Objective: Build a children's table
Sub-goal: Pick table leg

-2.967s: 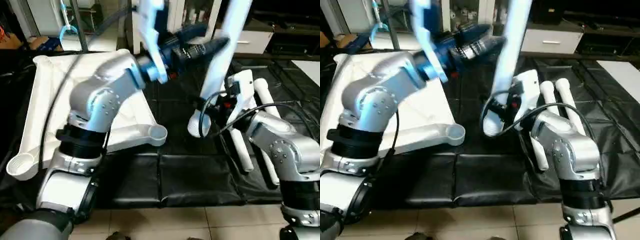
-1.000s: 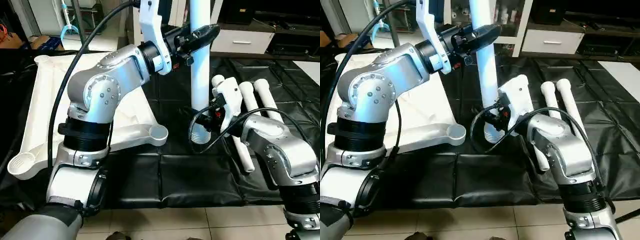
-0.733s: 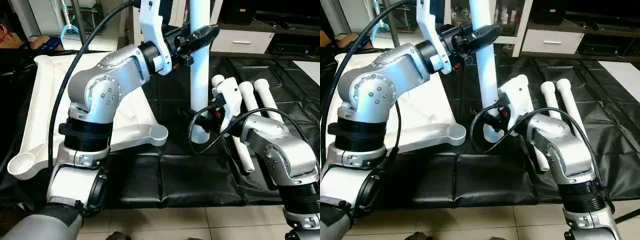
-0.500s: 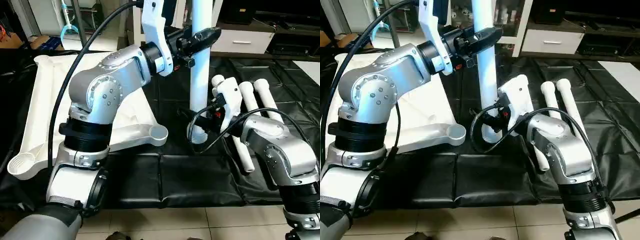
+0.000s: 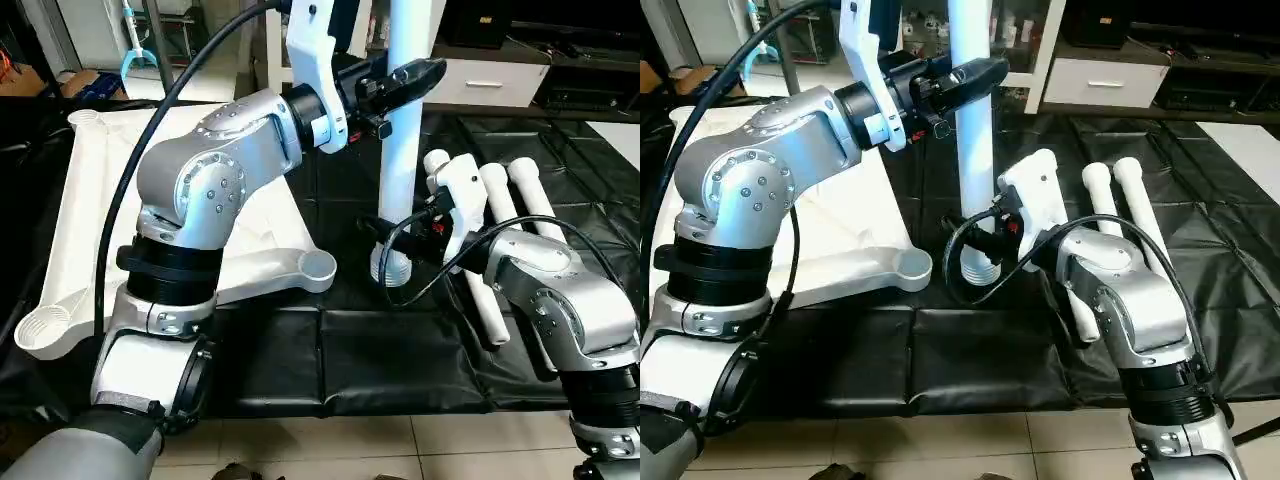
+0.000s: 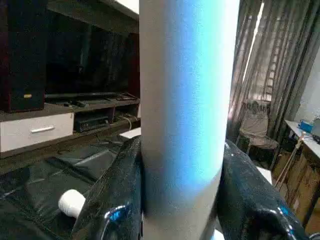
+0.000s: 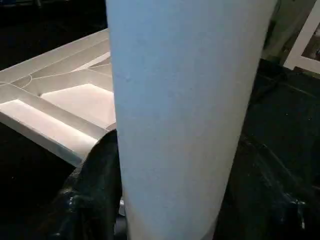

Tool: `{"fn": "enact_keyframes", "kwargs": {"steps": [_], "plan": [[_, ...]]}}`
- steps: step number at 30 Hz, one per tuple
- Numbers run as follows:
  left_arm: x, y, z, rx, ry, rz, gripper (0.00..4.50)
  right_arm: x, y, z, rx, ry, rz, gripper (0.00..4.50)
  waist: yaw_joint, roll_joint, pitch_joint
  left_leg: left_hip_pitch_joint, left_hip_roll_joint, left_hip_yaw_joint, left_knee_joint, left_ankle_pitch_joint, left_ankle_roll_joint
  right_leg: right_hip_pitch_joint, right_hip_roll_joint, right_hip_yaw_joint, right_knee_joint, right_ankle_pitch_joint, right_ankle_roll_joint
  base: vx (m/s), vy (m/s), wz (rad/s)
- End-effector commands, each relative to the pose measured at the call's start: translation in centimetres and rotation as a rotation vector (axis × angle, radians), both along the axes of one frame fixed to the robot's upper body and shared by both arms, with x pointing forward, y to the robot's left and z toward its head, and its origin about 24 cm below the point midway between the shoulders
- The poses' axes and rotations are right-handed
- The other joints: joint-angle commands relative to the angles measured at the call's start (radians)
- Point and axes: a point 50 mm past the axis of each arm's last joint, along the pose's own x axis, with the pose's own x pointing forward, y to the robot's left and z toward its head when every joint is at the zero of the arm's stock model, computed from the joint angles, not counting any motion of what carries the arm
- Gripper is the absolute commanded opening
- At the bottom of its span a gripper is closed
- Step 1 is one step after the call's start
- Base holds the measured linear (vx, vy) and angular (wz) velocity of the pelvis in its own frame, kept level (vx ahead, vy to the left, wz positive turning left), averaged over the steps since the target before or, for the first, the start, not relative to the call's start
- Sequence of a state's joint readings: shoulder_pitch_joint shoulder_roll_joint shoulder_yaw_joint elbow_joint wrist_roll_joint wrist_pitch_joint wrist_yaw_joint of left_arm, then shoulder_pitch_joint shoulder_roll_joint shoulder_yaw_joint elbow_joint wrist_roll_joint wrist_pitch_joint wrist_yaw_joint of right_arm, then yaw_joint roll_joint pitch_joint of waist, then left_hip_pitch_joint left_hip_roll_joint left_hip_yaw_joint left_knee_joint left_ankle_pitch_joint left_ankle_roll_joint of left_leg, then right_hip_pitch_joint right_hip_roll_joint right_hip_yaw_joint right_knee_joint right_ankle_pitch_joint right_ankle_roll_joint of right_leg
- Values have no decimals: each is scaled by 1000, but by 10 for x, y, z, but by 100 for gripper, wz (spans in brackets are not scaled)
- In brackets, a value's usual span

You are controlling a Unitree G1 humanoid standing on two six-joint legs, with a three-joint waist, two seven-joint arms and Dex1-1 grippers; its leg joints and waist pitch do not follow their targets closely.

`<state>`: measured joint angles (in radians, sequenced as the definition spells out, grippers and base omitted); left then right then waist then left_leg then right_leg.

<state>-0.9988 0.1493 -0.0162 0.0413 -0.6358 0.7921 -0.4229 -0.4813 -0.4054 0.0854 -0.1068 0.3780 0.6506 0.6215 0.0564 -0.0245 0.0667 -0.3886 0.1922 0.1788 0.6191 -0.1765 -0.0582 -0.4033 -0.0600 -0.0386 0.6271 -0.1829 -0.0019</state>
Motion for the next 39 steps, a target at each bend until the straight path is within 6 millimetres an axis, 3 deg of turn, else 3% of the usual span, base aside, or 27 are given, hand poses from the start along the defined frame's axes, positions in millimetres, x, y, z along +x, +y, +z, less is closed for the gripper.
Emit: {"fn": "enact_keyframes", "kwargs": {"steps": [1,2,4,11,18,19,20,28,29,32,34,39], "plan": [[-6,-3,8,-4,-29,-30,166,2,-4,8,-3,-29,-9,303,-2,-9,-72,20,26,-7,-69,-177,-19,47,-60,38,-84,-246,-165,0,0,0],[-7,-4,8,2,-34,-39,166,2,-4,7,-2,-27,-3,267,-2,-9,-73,20,26,-7,-69,-175,-19,47,-61,38,-84,-248,-163,0,0,0],[-7,-4,8,6,-36,-44,166,1,-3,7,0,-25,1,267,-2,-10,-73,19,27,-7,-69,-167,-16,47,-61,38,-83,-240,-165,0,0,0],[-9,-5,6,14,-36,-54,166,0,-3,6,1,-22,19,195,-2,-11,-73,20,28,-7,-69,-171,-16,47,-61,38,-83,-245,-164,0,0,0],[-9,-5,3,57,-52,-41,164,0,-2,6,-1,-23,24,184,-2,-10,-73,20,28,-7,-69,-168,-15,47,-62,37,-82,-240,-167,0,0,0],[-7,-5,1,65,-30,-26,220,0,-2,6,0,-23,24,184,-2,-10,-72,19,28,-7,-70,-169,-15,47,-61,38,-82,-240,-166,0,0,0],[-6,-4,-1,83,-29,-16,234,0,-2,6,1,-24,24,184,-2,-10,-73,19,28,-7,-69,-167,-15,47,-62,38,-82,-238,-166,0,0,0],[0,4,-2,77,-13,15,286,3,-5,9,42,-25,-11,183,-3,-7,-73,20,27,-8,-70,-173,-21,46,-61,38,-83,-239,-165,0,0,0],[0,6,-1,70,-8,27,299,7,-8,11,97,-20,-56,183,-3,-3,-73,21,27,-8,-70,-172,-23,46,-61,37,-81,-234,-168,0,0,0],[-2,8,-1,83,-6,0,318,15,-13,13,198,0,-123,183,-7,-5,-74,21,24,-7,-70,-179,-24,44,-61,37,-81,-236,-177,0,0,0],[-6,13,-2,76,0,-11,336,23,-21,13,330,41,-148,183,-7,2,-74,23,25,-7,-70,-182,-31,42,-59,37,-80,-233,-178,0,0,0],[-12,40,4,-64,-8,-36,339,29,-38,15,519,119,-85,182,-9,9,-80,20,23,-6,-66,-158,-21,53,-55,34,-71,-129,-221,0,0,0]]}}
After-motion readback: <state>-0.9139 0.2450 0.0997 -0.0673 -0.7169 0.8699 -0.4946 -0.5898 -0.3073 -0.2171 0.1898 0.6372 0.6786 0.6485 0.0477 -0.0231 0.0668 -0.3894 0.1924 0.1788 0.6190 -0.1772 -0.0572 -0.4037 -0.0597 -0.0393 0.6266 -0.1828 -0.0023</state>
